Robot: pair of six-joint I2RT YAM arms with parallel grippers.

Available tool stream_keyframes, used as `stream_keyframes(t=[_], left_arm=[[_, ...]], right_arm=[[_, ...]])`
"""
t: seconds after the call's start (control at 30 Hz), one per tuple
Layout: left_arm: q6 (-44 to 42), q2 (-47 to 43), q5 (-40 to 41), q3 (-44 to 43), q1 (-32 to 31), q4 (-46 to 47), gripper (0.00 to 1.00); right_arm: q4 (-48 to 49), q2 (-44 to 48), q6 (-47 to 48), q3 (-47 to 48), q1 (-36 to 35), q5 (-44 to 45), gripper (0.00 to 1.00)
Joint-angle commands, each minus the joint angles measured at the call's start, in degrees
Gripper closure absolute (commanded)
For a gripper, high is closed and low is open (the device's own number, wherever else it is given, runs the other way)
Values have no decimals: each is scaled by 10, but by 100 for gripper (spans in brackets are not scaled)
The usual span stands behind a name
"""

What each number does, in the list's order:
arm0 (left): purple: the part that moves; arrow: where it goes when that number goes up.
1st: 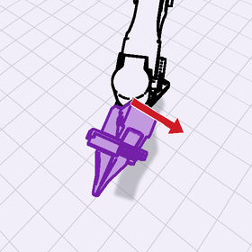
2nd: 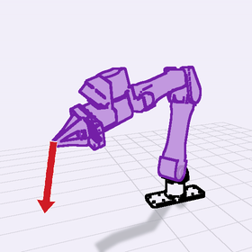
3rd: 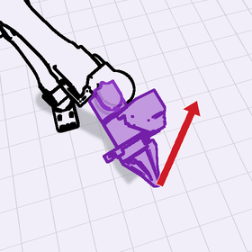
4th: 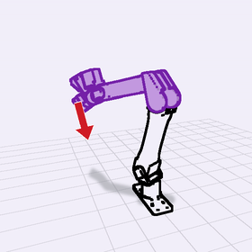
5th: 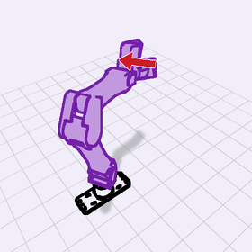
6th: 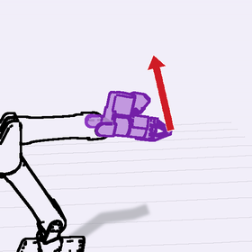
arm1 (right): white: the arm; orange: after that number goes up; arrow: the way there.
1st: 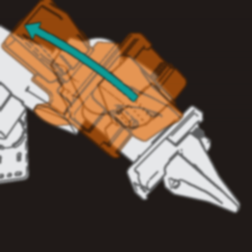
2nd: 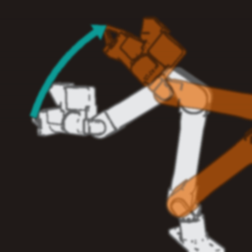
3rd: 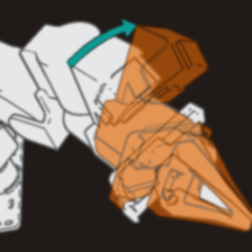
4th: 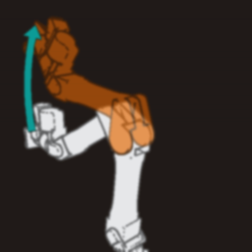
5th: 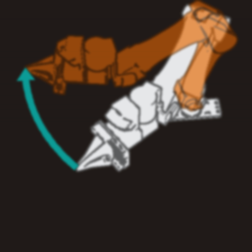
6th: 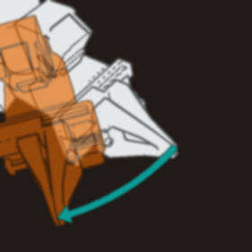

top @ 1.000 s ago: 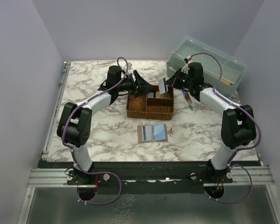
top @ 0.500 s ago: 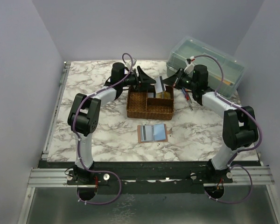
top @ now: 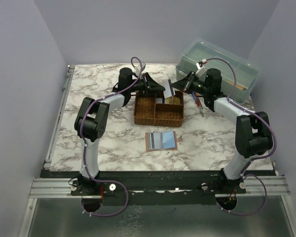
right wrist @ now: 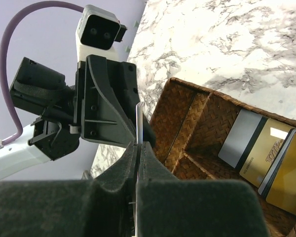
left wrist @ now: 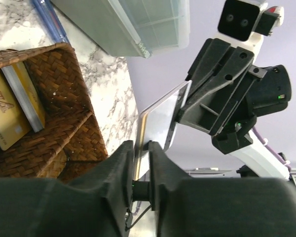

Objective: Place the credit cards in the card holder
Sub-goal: Pick up the credit card from the storage box.

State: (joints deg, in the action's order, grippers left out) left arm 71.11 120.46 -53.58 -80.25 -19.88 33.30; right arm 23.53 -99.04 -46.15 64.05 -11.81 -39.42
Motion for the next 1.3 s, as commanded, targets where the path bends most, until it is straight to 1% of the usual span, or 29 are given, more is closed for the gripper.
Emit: stream_keyframes(t=[0.0, 0.17, 0.27, 0.3, 0.33, 0.4, 0.47, 0.5, 0.6, 0.83, 1.27], left_arm=[[18, 12, -14, -13, -1, 55, 82], [40, 19, -17, -12, 0, 88, 97], [62, 26, -18, -11, 0, 117, 99], [77, 30, -20, -11, -1, 135, 99], [95, 35, -24, -11, -1, 154, 96], [129, 43, -27, -10, -1, 195, 83], [152, 50, -27, -8, -1, 227, 74], [157, 51, -27, -6, -1, 233, 72], [162, 55, -24, -6, -3, 240, 71], [166, 65, -22, -16, -7, 244, 78], [170, 75, -21, -38, -15, 245, 78]], right_arm=[[19, -11, -11, -5, 7, -27, 100], [-14, -19, 1, 3, 11, -19, 100], [-13, -24, -1, 4, 12, -21, 100], [-8, -25, -5, 3, 12, -23, 100], [-1, -27, -10, 2, 13, -27, 100], [9, -31, -16, 5, 13, -34, 100], [14, -32, -21, 5, 13, -34, 100], [15, -32, -22, 6, 13, -32, 100], [16, -37, -24, 10, 13, -35, 100], [20, -39, -28, 9, 13, -41, 100], [19, -41, -32, 17, 13, -49, 100]])
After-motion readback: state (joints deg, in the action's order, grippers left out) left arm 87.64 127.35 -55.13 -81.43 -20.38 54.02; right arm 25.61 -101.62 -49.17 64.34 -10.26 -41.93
